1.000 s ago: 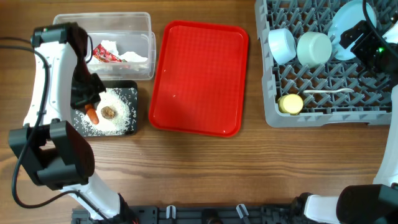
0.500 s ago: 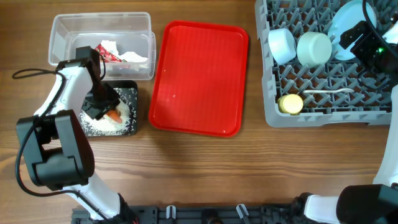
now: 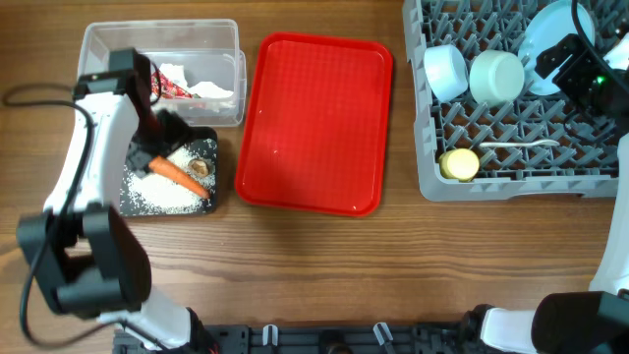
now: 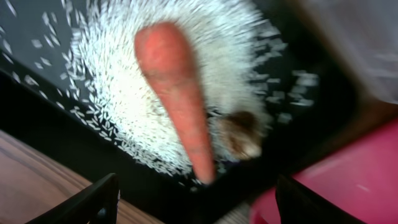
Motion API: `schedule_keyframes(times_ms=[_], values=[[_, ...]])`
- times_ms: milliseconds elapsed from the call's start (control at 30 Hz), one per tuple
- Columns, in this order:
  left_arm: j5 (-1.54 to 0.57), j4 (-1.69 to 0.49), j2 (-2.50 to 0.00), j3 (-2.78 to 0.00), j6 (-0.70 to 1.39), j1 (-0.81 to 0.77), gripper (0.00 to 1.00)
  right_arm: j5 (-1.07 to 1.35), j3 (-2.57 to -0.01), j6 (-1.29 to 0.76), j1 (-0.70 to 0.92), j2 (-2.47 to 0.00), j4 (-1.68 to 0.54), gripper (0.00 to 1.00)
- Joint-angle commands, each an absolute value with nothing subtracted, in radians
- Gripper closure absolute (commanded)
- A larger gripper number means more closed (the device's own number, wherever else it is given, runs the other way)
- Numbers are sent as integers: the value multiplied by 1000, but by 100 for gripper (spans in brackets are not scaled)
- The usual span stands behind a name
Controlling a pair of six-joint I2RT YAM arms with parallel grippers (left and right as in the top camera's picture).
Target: Sort waste into correct bins and load items into the dishwasher rack
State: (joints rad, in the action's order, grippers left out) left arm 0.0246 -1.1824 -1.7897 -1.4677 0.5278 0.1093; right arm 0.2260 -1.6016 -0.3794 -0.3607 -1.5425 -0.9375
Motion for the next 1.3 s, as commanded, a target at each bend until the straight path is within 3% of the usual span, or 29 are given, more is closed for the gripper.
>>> schedule_keyframes(times_ms=[0, 167, 333, 500, 900, 1133, 1267], values=[[34, -1167, -1663, -1567, 393, 1, 17, 238, -1621, -369, -350, -1541, -937, 0], [36, -984, -1670, -1568, 250, -259, 10, 238, -1621, -366, -337, -1541, -939, 0], [65, -847, -1674, -1568, 257, -383, 0, 315, -1621, -272, -326, -1534, -960, 0], [65, -872, -1628, -1570, 405, -387, 0, 311, -1621, -184, -322, -1380, -1056, 0], [232, -932, -1325, -1570, 401, -340, 0, 164, -1621, -183, -322, -726, -1087, 0], [229, -933, -1323, -1569, 401, -340, 0, 164, -1621, -185, -322, -690, -1126, 0], [229, -933, -1323, -1569, 401, -340, 0, 165, -1621, -186, -322, -690, -1264, 0]])
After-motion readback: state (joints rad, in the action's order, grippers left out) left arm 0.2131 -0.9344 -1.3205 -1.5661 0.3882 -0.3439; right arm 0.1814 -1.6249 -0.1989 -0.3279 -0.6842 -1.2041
